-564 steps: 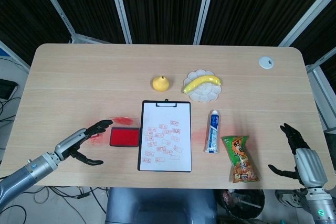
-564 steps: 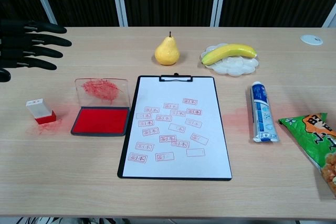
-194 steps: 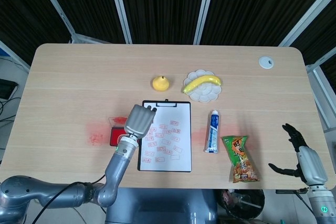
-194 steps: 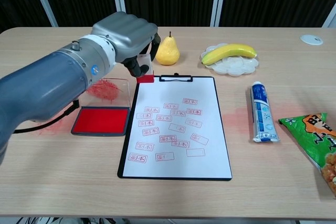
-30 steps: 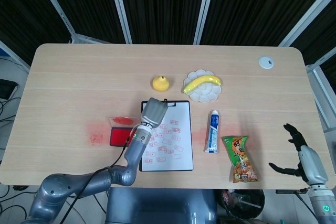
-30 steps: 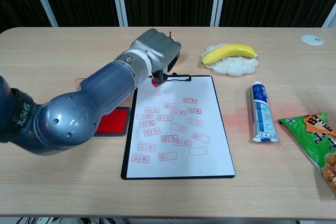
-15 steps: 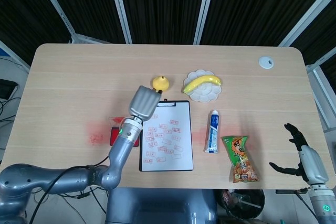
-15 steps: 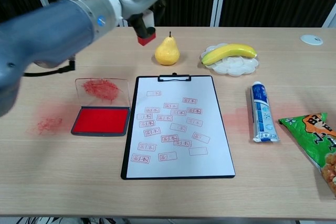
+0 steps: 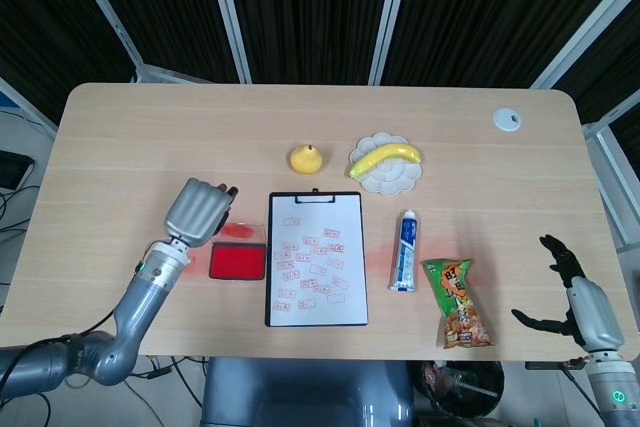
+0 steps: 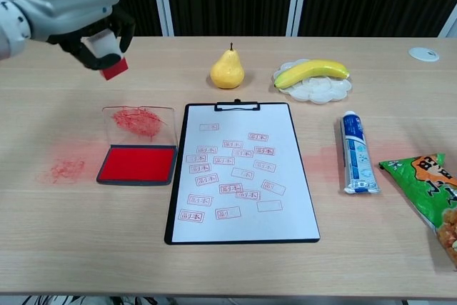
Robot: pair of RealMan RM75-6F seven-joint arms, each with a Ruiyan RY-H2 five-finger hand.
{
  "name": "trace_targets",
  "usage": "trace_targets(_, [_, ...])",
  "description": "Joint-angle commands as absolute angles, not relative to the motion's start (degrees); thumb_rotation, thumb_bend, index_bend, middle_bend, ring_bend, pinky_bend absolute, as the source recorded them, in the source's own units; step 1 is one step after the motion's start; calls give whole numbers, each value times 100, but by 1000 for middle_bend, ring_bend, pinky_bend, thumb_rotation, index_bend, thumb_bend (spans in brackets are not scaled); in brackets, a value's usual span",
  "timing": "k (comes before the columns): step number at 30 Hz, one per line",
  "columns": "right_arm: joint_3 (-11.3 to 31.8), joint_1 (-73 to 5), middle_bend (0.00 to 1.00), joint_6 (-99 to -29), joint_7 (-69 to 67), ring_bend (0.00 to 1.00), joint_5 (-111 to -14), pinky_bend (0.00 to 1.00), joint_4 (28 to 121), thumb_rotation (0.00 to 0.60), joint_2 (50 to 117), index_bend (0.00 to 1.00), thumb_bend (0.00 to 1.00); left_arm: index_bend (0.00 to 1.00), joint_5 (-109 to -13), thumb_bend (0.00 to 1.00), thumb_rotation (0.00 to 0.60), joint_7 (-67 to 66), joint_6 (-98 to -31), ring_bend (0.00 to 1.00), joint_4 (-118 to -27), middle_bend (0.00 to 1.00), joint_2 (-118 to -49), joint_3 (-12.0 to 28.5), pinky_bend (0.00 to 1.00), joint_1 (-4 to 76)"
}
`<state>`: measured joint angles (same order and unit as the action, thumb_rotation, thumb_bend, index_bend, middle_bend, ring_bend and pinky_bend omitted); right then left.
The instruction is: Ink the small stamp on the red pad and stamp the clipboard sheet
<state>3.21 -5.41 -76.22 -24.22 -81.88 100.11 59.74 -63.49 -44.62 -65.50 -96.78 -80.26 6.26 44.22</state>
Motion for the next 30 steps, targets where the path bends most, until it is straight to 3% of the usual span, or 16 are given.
trace_targets(1, [322, -536, 0, -7630, -2391, 0, -8179, 219, 9996, 600, 5991, 90, 136, 786, -7020, 576, 600, -3742, -6447, 932, -9314, 852, -7834, 73, 1000, 4050])
trace_targets(11, [354, -530, 0, -7653, -2282, 0, -8117, 219, 10020, 600, 6021, 90, 136, 756, -8045, 549, 600, -2720, -6317, 926, -7997, 824, -8167, -517, 1000, 3744])
trace_targets(30, [366, -524, 0, -7653, -2272, 0, -8107, 219, 10008, 600, 6031, 90, 136, 682, -8430, 486, 600, -2185, -6080, 922, -6681, 749, -8900, -644, 1000, 3472])
